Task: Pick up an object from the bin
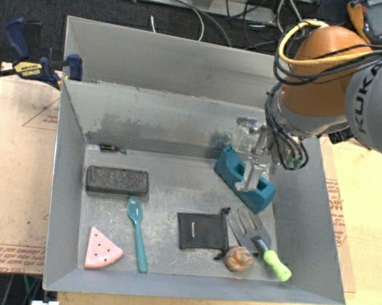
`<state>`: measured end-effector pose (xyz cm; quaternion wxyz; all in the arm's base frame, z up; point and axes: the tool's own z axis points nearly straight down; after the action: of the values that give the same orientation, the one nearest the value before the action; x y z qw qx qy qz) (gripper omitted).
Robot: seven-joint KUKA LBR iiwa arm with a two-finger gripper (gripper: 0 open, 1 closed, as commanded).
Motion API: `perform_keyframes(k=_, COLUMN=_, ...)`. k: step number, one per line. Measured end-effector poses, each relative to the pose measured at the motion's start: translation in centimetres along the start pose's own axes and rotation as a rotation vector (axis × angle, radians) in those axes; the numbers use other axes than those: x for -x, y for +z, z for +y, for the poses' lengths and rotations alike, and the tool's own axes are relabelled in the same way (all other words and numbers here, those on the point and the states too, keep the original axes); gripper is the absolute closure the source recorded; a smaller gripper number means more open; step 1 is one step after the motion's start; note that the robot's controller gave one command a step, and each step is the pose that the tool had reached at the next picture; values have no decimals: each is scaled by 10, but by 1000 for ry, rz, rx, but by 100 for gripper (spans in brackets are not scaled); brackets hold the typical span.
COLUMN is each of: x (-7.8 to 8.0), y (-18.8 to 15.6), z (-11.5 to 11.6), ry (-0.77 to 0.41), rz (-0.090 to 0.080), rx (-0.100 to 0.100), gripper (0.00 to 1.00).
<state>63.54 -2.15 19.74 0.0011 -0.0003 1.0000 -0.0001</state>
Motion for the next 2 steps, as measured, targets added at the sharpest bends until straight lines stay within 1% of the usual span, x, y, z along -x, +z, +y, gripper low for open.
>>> perform_keyframes(k=1, x=0, y=0, z=0, ry=0, rz=0, rx=0, gripper=0)
perform_keyframes(k=2, x=-27, y=72, z=22, ry=17, rz=-4, rx=1, gripper=0)
